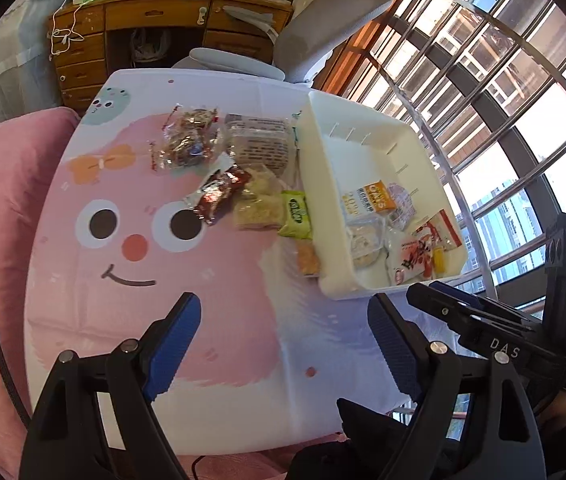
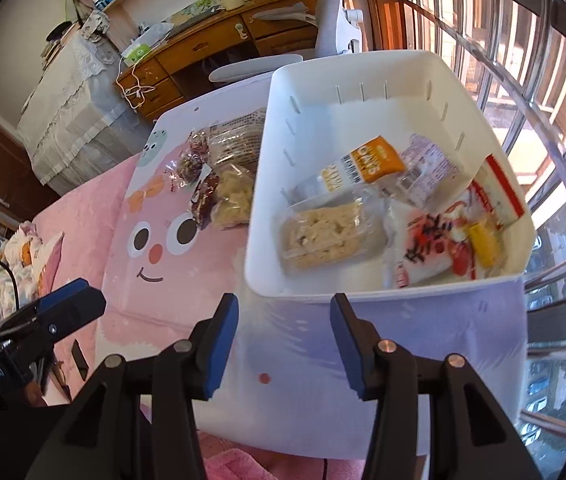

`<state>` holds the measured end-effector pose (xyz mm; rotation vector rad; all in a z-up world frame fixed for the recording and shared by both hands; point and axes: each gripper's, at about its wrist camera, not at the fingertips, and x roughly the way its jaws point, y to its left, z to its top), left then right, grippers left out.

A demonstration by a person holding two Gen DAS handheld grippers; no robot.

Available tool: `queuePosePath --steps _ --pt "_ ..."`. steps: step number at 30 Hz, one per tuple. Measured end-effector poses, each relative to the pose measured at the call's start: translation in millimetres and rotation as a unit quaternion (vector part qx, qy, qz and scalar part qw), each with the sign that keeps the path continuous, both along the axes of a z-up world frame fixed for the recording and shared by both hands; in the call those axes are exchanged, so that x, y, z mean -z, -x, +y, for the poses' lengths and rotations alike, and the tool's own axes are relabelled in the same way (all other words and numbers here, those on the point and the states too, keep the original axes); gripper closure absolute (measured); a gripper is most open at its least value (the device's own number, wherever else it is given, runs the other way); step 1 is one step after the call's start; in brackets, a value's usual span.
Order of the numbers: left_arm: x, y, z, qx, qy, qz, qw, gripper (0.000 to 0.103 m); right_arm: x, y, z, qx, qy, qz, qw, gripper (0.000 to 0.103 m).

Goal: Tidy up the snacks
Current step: 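Withdraw both grippers from the tray toward the remaining snacks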

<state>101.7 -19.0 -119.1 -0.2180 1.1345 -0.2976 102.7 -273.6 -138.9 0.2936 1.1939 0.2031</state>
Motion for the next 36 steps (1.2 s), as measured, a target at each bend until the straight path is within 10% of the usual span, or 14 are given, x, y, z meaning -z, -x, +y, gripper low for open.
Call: queuePosePath --steps 18,36 --pt "3 -13 83 0.088 -0.033 0.003 0.9956 0.018 20 21 76 0.121 -0.037 0.041 0.991 0.047" --pt "21 -90 117 0.126 -0.093 -0.016 0.9876 0.018 58 15 73 0.297 -0.106 0.062 0.947 0.047"
